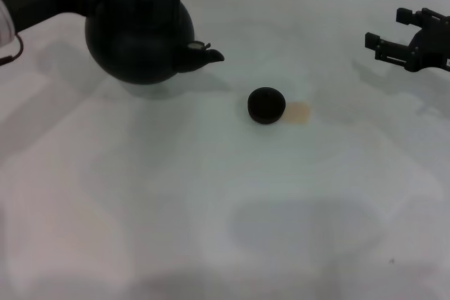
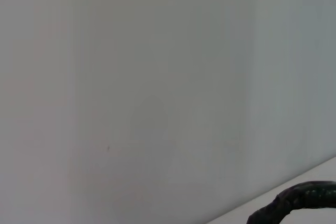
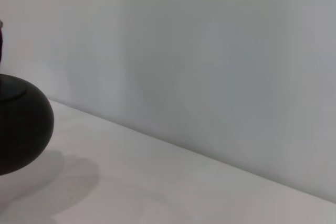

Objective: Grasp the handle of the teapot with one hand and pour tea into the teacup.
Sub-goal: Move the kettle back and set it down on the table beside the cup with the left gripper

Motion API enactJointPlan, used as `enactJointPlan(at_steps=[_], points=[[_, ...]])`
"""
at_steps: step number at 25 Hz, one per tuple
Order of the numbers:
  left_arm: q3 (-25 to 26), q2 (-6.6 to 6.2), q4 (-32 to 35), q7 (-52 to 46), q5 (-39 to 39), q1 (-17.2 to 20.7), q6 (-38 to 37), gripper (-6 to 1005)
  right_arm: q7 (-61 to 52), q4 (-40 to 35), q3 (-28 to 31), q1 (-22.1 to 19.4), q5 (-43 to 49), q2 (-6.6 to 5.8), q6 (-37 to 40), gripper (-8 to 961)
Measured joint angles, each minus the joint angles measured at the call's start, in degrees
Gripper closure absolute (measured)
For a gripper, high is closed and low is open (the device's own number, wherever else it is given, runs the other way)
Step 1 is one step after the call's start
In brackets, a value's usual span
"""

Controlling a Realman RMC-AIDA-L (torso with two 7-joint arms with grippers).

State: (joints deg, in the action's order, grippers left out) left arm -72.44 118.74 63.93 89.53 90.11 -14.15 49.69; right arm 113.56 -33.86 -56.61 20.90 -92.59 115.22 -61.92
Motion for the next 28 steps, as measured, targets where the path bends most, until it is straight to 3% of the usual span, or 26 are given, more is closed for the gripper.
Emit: enactJointPlan(at_steps=[12, 18, 28], points=[[6.7, -0.07, -12.3, 13.3, 7.7, -0.4, 5.6, 872, -0.6, 0.5, -0.4, -0.3, 0.0, 0.06, -0.4, 108], [7.8, -0.06, -17.7, 19.4, 10.8, -0.8, 6.0, 872, -0.7, 0.5, -0.5, -0.3, 0.0, 0.17, -0.4, 108], [9.3, 0.04, -21.5, 24.0, 14.0, -0.6, 6.7, 874, -0.8, 1.3, -0.2, -0.2, 0.0, 0.10, -0.2, 108]])
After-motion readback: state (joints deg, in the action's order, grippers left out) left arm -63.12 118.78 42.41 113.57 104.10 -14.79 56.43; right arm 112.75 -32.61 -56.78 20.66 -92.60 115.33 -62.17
